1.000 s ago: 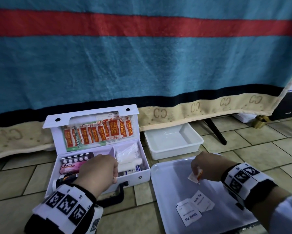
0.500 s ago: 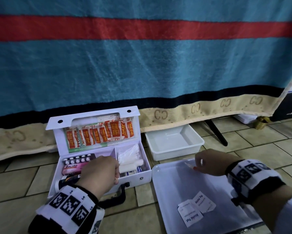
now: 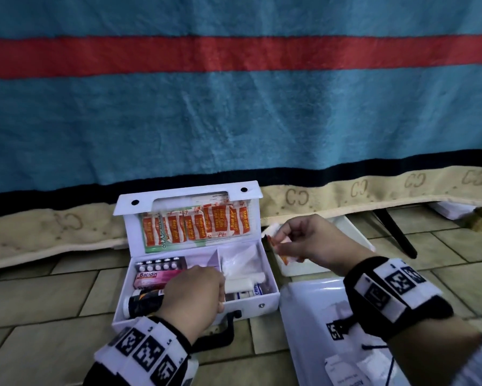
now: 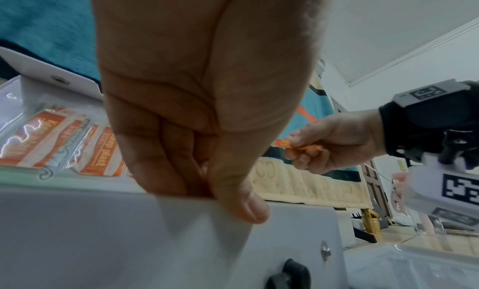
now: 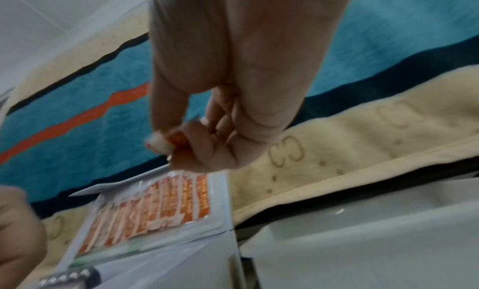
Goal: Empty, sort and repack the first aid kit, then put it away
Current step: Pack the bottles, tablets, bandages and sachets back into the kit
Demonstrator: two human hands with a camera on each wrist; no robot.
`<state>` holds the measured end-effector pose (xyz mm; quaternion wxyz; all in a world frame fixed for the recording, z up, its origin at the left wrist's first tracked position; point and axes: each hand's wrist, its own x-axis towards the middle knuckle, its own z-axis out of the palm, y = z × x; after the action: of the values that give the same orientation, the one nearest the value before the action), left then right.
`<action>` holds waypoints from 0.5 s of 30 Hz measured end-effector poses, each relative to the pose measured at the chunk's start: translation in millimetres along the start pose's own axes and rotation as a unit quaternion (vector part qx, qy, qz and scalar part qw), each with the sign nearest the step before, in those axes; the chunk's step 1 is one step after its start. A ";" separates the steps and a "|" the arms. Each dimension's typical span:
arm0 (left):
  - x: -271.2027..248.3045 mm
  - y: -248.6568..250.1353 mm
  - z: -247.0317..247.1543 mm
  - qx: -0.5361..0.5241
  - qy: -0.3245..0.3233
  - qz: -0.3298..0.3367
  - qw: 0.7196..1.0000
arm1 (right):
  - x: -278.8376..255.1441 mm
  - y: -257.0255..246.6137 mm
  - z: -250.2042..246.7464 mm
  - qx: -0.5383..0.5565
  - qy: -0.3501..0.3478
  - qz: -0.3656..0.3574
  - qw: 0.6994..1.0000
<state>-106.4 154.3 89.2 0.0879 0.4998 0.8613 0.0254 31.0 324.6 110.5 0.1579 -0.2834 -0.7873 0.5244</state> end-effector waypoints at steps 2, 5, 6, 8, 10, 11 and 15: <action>0.7 -0.6 0.0 0.000 -0.010 -0.002 1.000 | 12.5 -3.3 11.1 0.002 -0.007 -0.009 1.000; 2.2 -2.3 1.3 -0.001 -0.025 -0.005 1.000 | 30.1 -7.8 31.7 -0.060 -0.059 -0.004 0.996; 2.6 -3.2 2.1 -0.001 -0.027 -0.004 1.000 | 36.6 -7.4 38.7 -0.084 -0.070 0.003 0.994; 4.0 -4.8 3.4 0.002 -0.030 -0.003 1.000 | 46.6 -10.0 52.1 -0.094 -0.088 0.027 0.991; 5.6 -6.3 4.4 0.005 -0.032 -0.002 0.999 | 54.1 -16.0 64.3 -0.080 -0.117 0.051 0.989; 6.4 -7.1 5.0 0.005 -0.034 0.000 0.999 | 56.9 -19.5 69.1 -0.075 -0.130 0.060 0.987; 9.0 -9.6 6.6 0.020 -0.037 0.010 0.999 | 67.4 -33.3 80.1 -0.075 -0.144 0.029 0.986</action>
<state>-117.8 157.1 80.4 0.1095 0.5105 0.8529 -0.0091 -75.3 297.2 105.6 0.0058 -0.2382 -0.8305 0.5035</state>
